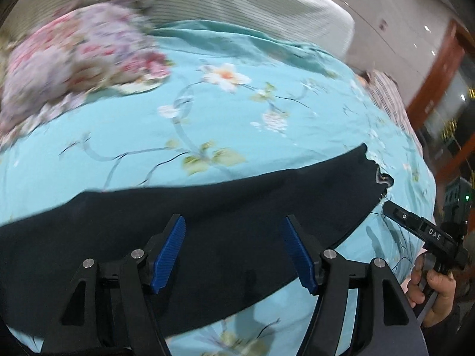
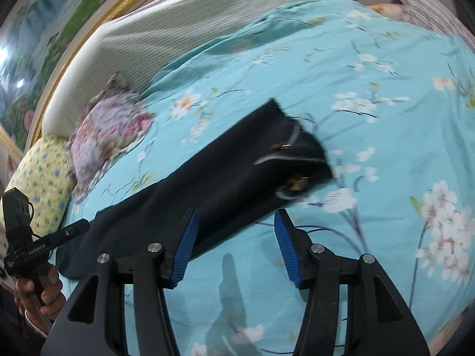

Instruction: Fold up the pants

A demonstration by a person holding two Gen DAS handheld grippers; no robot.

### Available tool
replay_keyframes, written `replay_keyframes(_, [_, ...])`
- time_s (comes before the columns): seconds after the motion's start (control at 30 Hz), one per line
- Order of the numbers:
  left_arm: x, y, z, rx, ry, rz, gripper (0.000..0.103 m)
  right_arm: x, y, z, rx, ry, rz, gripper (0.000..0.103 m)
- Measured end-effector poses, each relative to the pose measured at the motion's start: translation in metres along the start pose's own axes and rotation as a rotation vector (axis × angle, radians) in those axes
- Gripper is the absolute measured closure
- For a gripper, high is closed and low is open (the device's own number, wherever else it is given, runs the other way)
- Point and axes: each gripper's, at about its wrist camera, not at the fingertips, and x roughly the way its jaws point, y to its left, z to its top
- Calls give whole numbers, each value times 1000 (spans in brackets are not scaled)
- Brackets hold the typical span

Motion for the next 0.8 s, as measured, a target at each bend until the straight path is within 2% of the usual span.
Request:
replay_keyframes(0.2, [28,-29,24,55,47,-62,34,8,-20,7,74,10,10,48])
replay_keyframes(0.4, [56,-55,48,138,98,-122,34,15,-34,15,167,8,71,47])
replay_keyframes(0.63, [99,-99,69,261,201,-224,33,22,-42,20,231,-17,108,47])
replay_keyframes(0.67, [105,-104,71,271,214,-235,33,22,-43,21,231,-21,107,50])
replay_keyframes(0.73, [119,-115,76,285,241,-257,33,22,-45,23,228,-30,89,74])
replay_keyframes(0.8, [130,-123,80,289,269,-278,33,23,-52,23,243,-34,77,88])
